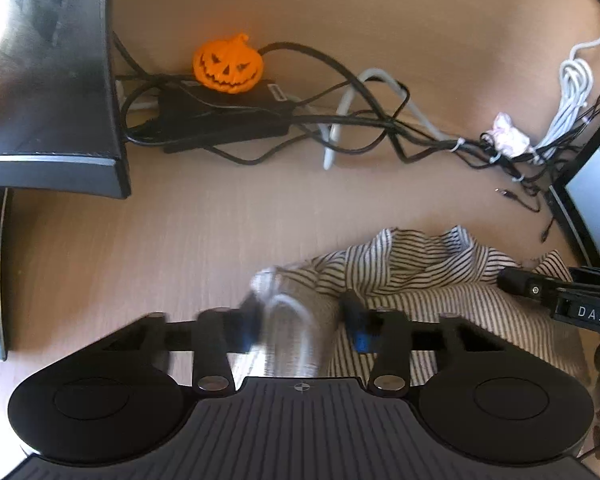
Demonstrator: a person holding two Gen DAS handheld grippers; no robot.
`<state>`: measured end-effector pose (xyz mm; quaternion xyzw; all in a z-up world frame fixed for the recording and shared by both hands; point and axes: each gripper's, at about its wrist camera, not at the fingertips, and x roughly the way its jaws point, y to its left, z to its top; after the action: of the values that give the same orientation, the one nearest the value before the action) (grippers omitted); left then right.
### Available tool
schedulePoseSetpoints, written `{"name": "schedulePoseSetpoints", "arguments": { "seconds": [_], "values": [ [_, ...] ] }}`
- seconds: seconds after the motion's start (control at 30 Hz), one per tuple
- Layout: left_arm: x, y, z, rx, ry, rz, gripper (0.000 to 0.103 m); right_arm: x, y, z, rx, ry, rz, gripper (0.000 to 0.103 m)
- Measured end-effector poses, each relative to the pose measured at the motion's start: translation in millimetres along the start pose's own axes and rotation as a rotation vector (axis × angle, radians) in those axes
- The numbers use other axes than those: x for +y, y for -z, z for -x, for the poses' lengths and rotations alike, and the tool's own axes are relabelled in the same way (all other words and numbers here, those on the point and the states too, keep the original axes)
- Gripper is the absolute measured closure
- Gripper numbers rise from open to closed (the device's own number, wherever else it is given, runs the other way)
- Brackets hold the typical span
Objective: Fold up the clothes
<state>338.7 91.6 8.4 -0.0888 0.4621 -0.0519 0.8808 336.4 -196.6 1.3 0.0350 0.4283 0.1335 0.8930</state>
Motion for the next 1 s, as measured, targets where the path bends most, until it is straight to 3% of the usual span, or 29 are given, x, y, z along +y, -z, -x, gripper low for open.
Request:
{"name": "schedulePoseSetpoints", "arguments": {
  "seconds": [0.1, 0.3, 0.53, 0.8, 0.97, 1.0],
  "values": [
    [0, 1, 20, -0.036, 0.034, -0.033, 0.076, 7, -1, 16, -0.032, 0.006, 0.028, 0.084],
    [-4, 17, 80, -0.142, 0.106, -0.133, 0.078, 26, 12, 78, -0.112, 0.015, 0.107, 0.087],
    [0, 68, 136, -0.211, 0.205, -0.279, 0.079, 59, 69, 145, -0.140, 0.092, 0.137, 0.087],
    [2, 144, 160, -0.125, 0.204, -0.407, 0.075, 98, 152, 174, -0.046, 0.131, 0.222, 0.087],
    [5, 182, 152, -0.036, 0.122, -0.348, 0.062, 91, 199, 161, 0.052, 0.114, 0.359, 0.087],
    [5, 187, 150, -0.015, 0.105, -0.324, 0.062, 89, 206, 158, 0.075, 0.116, 0.378, 0.083]
  ]
}}
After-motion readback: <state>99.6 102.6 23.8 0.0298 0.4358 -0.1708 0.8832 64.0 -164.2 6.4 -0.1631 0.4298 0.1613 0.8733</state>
